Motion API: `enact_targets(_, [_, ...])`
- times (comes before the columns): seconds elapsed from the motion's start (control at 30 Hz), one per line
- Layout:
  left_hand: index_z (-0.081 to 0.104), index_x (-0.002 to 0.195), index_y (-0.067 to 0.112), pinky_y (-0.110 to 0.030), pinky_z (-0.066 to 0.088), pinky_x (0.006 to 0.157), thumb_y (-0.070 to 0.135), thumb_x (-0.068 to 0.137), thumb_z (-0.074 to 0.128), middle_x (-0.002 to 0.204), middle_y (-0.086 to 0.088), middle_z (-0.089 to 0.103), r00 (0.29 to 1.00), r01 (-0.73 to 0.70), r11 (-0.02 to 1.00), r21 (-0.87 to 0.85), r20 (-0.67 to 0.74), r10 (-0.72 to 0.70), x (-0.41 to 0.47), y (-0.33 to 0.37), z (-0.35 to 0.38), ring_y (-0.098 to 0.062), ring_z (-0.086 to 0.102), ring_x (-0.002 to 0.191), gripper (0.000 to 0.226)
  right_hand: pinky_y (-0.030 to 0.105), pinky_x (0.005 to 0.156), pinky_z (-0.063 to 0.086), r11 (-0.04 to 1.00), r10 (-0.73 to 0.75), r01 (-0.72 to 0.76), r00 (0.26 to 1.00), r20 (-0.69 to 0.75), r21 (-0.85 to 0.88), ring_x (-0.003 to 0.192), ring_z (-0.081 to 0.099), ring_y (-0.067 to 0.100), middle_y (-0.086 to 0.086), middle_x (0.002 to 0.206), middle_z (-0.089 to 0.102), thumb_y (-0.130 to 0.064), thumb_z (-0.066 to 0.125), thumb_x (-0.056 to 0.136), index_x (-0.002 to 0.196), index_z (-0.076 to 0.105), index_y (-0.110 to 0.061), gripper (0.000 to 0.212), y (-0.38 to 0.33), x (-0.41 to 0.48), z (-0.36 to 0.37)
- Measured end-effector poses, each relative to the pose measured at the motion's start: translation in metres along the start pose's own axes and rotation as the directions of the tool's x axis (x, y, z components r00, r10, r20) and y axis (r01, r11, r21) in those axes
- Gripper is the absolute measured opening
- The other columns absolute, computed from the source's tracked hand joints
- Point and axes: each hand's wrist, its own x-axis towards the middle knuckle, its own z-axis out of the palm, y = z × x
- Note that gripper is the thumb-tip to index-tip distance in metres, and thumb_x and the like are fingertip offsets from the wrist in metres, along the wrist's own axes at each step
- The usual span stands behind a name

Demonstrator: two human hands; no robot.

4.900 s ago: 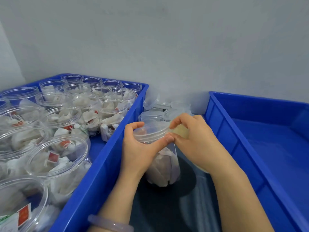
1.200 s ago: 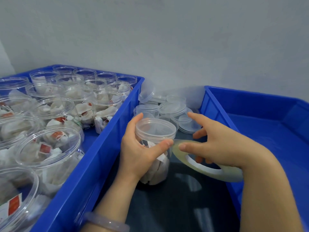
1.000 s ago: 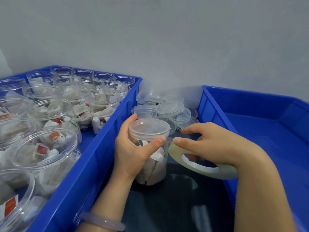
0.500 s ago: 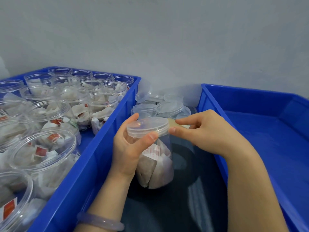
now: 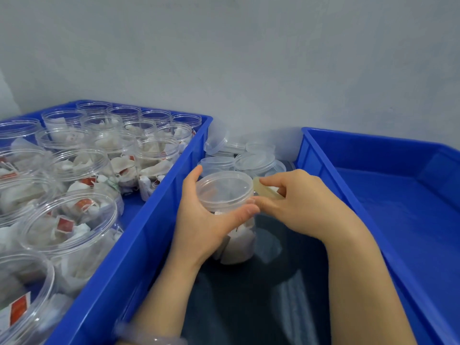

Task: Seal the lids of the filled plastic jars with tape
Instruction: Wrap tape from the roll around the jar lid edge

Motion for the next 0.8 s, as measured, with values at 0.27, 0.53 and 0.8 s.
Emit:
enact_targets(0.27, [0.051,0.122,0.026,-0.019,0.053,0.078,0.049,0.034,0.090,0.122,0.000,0.060,0.997,0.078,0.981,-0.176,0.013,-0.077,0.004,-0.003,-0.010,-0.007,0.063,0.103,0.099,0.020,0.072,0.044,0.983,-0.014,0.004,0.999,0.053,0.183,0.063,0.055,-0.008,-0.021,0.072,0.062,-0.067,0.066,0.051,0.109,0.065,-0.049,0.060,0.003,-0.012,-0.017])
enact_targets(0.53, [0.057,0.118,0.020,-0.024,0.053,0.075,0.069,0.025,0.085,0.109,-0.008,0.068,0.984,0.123,0.925,-0.359,0.165,-0.067,0.000,0.003,-0.008,-0.020,0.068,0.097,0.108,0.028,0.071,0.050,0.963,0.058,-0.063,0.998,0.028,0.261,0.066,0.060,-0.001,-0.010,0.073,0.068,-0.081,0.062,0.022,0.102,0.069,-0.044,0.088,0.005,-0.017,-0.024])
enact_targets(0.8, [0.052,0.125,0.013,-0.032,0.053,0.090,0.064,0.021,0.087,0.120,-0.012,0.066,0.929,0.211,0.922,-0.323,0.358,-0.087,0.001,-0.001,-0.014,-0.024,0.064,0.110,0.121,0.023,0.065,0.045,0.967,0.039,-0.062,0.995,0.093,0.247,0.073,0.054,0.000,-0.012,0.082,0.061,-0.078,0.063,0.029,0.120,0.064,-0.035,0.100,0.000,-0.010,-0.015])
